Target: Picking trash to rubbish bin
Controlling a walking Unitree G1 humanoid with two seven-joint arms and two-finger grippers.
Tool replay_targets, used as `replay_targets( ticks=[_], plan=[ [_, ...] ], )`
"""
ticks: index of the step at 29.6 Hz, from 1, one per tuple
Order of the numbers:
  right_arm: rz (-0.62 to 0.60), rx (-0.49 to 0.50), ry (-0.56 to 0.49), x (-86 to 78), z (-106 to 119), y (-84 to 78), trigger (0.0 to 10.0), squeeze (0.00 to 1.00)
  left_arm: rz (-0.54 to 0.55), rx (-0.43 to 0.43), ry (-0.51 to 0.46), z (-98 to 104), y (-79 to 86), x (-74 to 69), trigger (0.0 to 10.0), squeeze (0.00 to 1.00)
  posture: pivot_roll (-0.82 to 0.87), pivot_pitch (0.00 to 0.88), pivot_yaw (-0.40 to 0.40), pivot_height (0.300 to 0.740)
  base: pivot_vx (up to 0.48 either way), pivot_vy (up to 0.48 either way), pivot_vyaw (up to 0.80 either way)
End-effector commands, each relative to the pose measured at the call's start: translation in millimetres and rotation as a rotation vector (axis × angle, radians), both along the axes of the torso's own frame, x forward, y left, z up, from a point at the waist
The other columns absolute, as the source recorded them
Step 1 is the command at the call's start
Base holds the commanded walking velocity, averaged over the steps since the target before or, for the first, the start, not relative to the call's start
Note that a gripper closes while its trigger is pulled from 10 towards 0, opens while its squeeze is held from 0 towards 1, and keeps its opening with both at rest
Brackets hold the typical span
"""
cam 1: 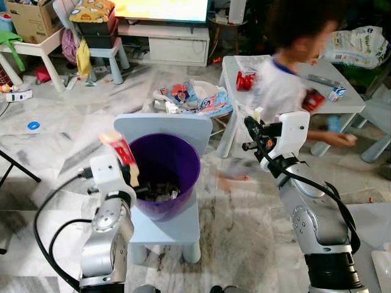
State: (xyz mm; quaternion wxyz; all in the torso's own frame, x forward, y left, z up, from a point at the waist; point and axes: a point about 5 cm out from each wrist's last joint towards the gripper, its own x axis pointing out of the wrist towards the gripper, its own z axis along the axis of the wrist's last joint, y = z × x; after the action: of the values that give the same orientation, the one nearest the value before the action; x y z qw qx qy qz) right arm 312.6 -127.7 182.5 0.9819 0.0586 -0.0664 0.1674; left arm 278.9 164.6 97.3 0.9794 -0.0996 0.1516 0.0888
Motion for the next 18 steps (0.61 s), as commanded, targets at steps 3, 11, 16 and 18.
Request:
replay_targets(
  ticks=[3, 11, 16, 18],
  plan=[
    [-0.026, -0.003, -0.015, -3.2, 6, -9.1, 0.0, 0.0, -0.047, -0.038, 0.06, -12, 5.2, 2.7, 0.0, 0.0, 0.04, 0.159, -0.093, 0.74, 0.0, 0.0, 0.0],
    [-0.049, -0.02, -0.012, -8.1, 6, -18.2, 0.0, 0.0, -0.114, -0.018, 0.056, -17, 9.6, 11.2, 10.0, 0.05, 0.01, 0.166, -0.099, 0.74, 0.0, 0.0, 0.0],
    [-0.058, -0.031, -0.008, -10.2, 6, -22.4, 0.0, 0.0, -0.123, -0.015, 0.055, -18, 10.4, 17.2, 10.0, 1.0, 0.0, 0.165, -0.102, 0.74, 0.0, 0.0, 0.0],
    [-0.06, -0.035, -0.007, -10.7, 6, -23.8, 0.0, 0.0, -0.125, -0.024, 0.056, -19, 10.1, 18.2, 10.0, 1.0, 0.0, 0.165, -0.102, 0.74, 0.0, 0.0, 0.0]
  ],
)
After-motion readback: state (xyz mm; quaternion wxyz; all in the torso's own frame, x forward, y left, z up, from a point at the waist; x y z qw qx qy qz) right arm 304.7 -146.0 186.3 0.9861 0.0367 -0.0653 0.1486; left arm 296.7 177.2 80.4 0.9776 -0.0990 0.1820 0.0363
